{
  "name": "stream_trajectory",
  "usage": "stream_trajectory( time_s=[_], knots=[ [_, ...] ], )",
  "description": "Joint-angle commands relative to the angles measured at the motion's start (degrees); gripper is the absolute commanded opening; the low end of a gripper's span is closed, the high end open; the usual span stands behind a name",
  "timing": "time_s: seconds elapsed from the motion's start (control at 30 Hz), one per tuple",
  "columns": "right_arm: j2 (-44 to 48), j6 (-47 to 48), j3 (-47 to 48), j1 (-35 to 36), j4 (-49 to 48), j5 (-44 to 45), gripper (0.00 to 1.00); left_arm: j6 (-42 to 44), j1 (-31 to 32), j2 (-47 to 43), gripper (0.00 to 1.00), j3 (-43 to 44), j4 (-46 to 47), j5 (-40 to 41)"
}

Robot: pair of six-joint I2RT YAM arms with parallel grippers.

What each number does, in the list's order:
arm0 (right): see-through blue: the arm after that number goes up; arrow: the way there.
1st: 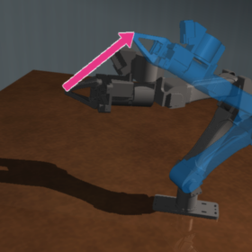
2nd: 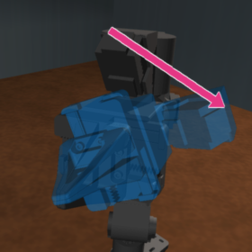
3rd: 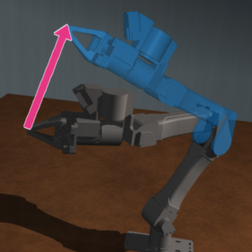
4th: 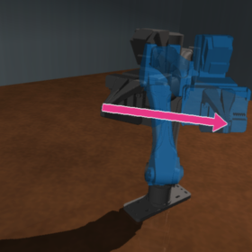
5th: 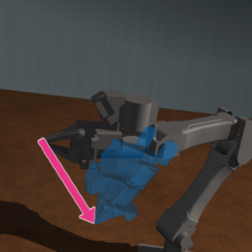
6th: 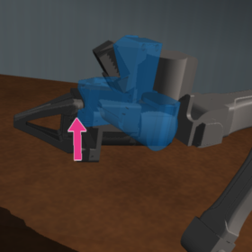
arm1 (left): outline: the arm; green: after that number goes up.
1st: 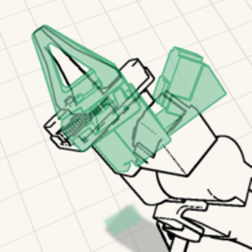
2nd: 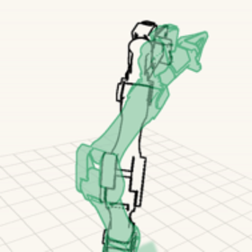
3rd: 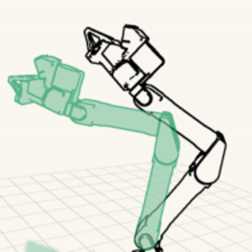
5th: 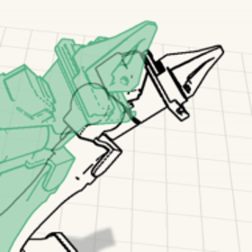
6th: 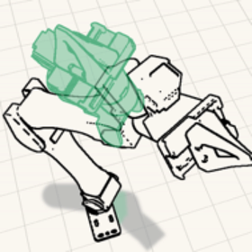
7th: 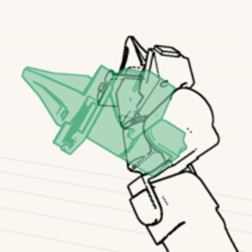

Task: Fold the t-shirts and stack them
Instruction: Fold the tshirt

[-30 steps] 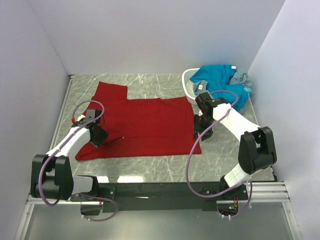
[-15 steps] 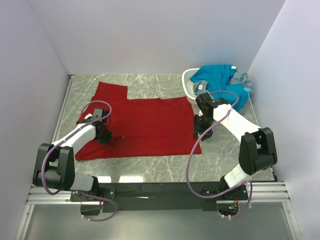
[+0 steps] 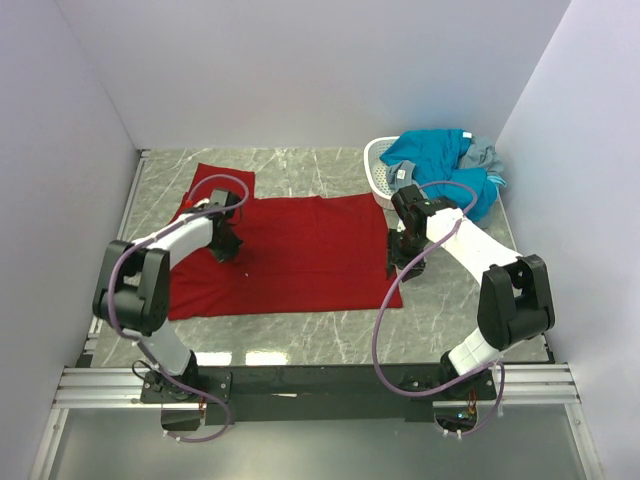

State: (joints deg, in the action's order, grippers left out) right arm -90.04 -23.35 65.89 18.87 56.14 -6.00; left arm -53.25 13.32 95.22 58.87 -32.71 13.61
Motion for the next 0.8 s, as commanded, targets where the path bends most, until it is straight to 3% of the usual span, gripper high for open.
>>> stream_trajectory(
  time_s=[0.0,0.2,0.27,0.37,0.4,0.5,0.77],
  knots=[
    [1.4,-0.2,-0.7,0.4,-1.1,-0.6,0.5,2.6,1.9,2.3,0.01,4.5,-1.5,1.8],
    [1.1,-0.2,-1.2,0.5,-1.5,-0.7,0.5,1.2,3.6,4.3,0.01,7.7,-2.7,2.8],
    [1.2,-0.2,-1.4,0.5,-1.9,-0.6,0.5,0.5,3.8,4.4,0.06,8.3,-3.0,3.8],
    [1.2,-0.3,-1.6,0.5,-2.7,-0.5,0.5,-0.4,3.8,3.9,0.26,9.2,-3.7,5.0],
    [1.1,-0.1,-1.6,0.5,-3.0,-0.6,0.5,-0.5,3.8,3.4,0.42,9.6,-3.6,5.5],
    [0.6,0.9,0.2,1.0,-3.5,-0.7,0.5,-0.6,3.8,2.0,0.7,11.3,-3.7,6.3],
    [-4.4,3.9,8.4,3.4,-4.2,-0.1,0.5,0.7,3.6,-3.5,0.95,14.0,-4.1,9.5]
  ],
)
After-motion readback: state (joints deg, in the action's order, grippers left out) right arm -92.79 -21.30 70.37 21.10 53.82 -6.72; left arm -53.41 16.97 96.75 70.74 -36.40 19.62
